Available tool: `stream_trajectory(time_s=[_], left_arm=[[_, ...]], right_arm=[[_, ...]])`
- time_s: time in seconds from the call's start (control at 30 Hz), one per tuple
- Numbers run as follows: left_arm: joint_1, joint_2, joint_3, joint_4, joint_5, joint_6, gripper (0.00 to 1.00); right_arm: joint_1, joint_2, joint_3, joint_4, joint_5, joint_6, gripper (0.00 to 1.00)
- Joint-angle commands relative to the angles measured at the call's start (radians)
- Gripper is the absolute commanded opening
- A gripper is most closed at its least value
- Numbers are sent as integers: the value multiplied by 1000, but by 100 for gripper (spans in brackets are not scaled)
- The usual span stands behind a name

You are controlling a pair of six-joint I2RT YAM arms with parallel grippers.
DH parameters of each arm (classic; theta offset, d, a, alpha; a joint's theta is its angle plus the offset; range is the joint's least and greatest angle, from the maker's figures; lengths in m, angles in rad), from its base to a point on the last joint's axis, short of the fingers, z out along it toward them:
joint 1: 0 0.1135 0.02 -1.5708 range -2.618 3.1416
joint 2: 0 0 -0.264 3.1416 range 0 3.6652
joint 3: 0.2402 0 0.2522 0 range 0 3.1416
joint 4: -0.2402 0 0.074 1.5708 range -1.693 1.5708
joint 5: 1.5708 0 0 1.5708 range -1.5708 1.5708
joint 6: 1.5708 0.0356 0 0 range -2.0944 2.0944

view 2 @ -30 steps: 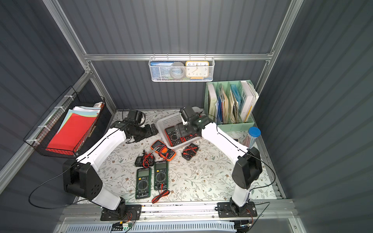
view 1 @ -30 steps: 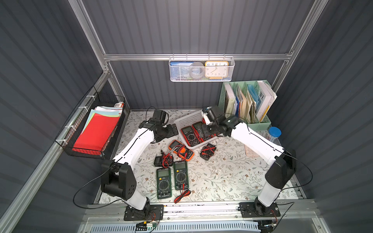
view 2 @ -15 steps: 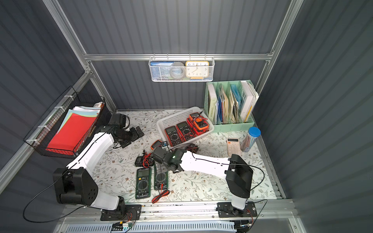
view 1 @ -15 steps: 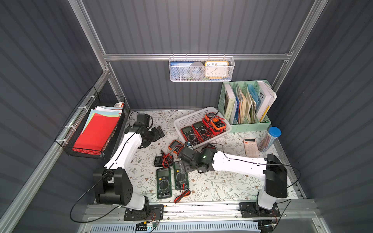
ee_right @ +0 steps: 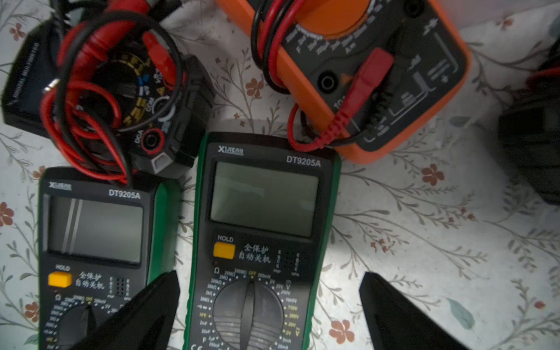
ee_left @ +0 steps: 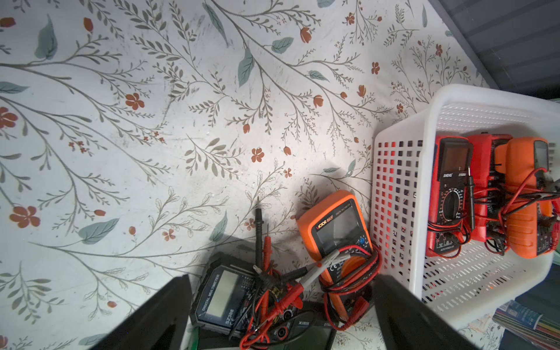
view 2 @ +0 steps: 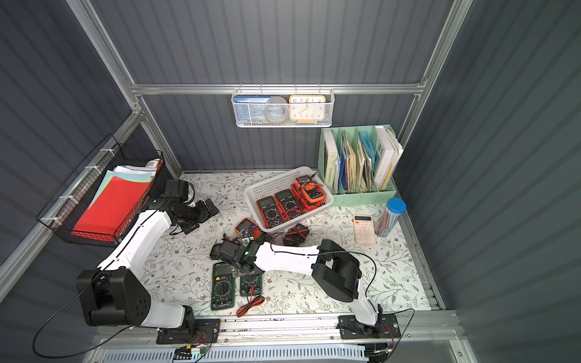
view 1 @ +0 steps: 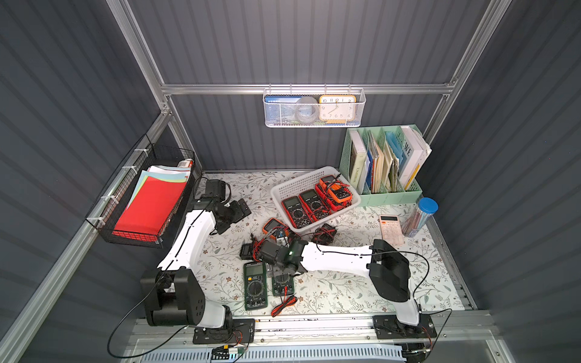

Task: Put the multimeter into the basket
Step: Pick up the multimeter from the center of the board.

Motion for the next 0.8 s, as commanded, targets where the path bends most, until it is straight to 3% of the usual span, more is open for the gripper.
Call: stream_trajectory(time_s=[0.0, 0.67, 0.77], left_arm=[[6, -32, -17, -28, 13, 25, 99], [10, -67, -33, -24, 20, 27, 99], [10, -67, -35, -23, 29, 25, 99]], right_arm=[[10, 27, 27, -29, 6, 41, 99], [16, 160, 39, -19, -70, 69, 99], [16, 152, 22, -22, -83, 74, 92]])
